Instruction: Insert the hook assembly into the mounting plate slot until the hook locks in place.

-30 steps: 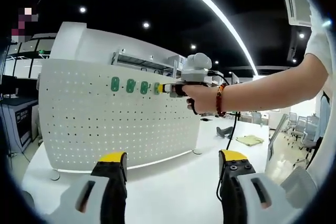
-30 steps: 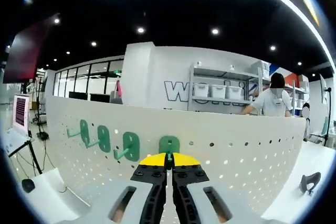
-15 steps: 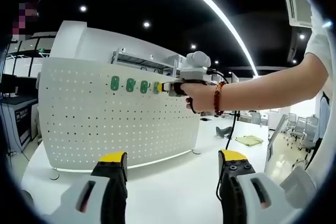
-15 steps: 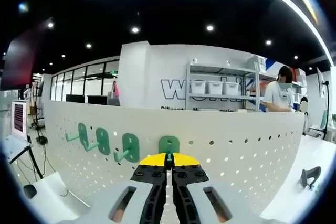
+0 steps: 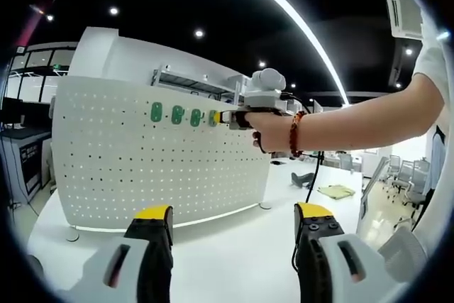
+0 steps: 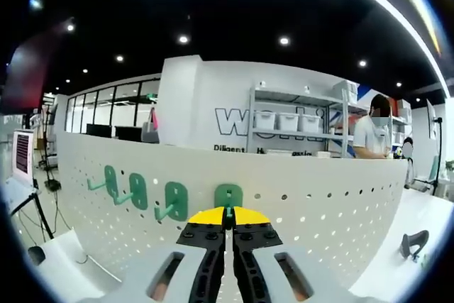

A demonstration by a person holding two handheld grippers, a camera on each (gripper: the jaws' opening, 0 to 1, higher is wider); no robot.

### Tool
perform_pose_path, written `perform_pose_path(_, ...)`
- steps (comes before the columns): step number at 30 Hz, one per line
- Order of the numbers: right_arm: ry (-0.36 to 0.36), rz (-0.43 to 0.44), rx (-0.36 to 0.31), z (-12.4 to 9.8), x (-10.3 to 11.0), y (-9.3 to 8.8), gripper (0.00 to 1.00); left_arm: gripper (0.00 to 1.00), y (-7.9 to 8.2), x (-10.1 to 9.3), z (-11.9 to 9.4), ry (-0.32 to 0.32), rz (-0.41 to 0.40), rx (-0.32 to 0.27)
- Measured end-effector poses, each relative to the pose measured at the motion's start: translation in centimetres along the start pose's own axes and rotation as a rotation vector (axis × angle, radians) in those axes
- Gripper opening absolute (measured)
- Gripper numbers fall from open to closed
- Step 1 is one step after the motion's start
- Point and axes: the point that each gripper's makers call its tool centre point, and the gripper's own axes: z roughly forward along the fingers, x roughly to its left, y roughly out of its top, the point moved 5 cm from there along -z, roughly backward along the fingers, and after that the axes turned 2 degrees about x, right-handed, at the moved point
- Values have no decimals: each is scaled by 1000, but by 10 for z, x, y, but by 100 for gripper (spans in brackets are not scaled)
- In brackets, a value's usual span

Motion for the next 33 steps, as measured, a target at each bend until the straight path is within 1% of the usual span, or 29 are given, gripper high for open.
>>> perform_pose_path(1, -4, -3, 4, 0, 1, 1, 0, 71, 0, 0, 0, 0, 1, 0)
perform_pose_path(3, -10, -60, 8, 1, 1, 0, 0, 71, 0, 0, 0, 1, -2, -2)
perform_pose_path(6, -17, -43, 23, 3, 2, -3, 0, 71, 1, 2, -2, 6, -4, -7)
perform_pose_path(8, -33, -80, 27, 4, 4, -3, 0, 70, 1, 3, -2, 10, -7, -8)
perform_pose_path(11, -32, -67, 33, 5, 3, -3, 0, 70, 0, 4, -3, 13, -9, -8)
perform_pose_path(13, -33, -97, 38, 4, 4, -3, 0, 70, -1, 4, -3, 14, -13, -7)
perform_pose_path(15, -30, -74, 27, 4, 3, -4, 0, 70, -1, 4, -3, 12, -14, -7)
perform_pose_path(16, -30, -48, 23, 4, 3, -4, 0, 70, -1, 4, -3, 11, -14, -7)
perform_pose_path(18, -33, -52, 31, 4, 3, -4, 0, 70, 0, 3, -2, 6, -15, -10)
perform_pose_path(19, -33, 4, 27, 3, 3, -5, 0, 70, 0, 2, -2, 5, -15, -11)
perform_pose_path(20, -27, 11, 25, 2, 2, -5, 0, 70, 0, 2, -2, 4, -16, -12)
perform_pose_path(22, -28, -17, 28, 3, 2, -5, 0, 70, 0, 2, -1, 2, -16, -8)
perform_pose_path(24, -26, 12, 29, 3, 2, -5, 0, 70, 0, 1, -2, 1, -17, -11)
perform_pose_path(25, -23, 11, 30, 3, 2, -5, 1, 70, 0, 1, -2, 1, -18, -12)
perform_pose_path(27, -14, -23, 30, 2, 2, -5, 1, 70, 1, 2, -2, 2, -16, -13)
perform_pose_path(31, 10, 11, 38, 0, 1, -9, 2, 70, 2, 2, -2, 2, -15, -14)
perform_pose_path(33, 14, 9, 36, -2, 2, -11, 4, 70, 2, 1, -1, -2, -16, -14)
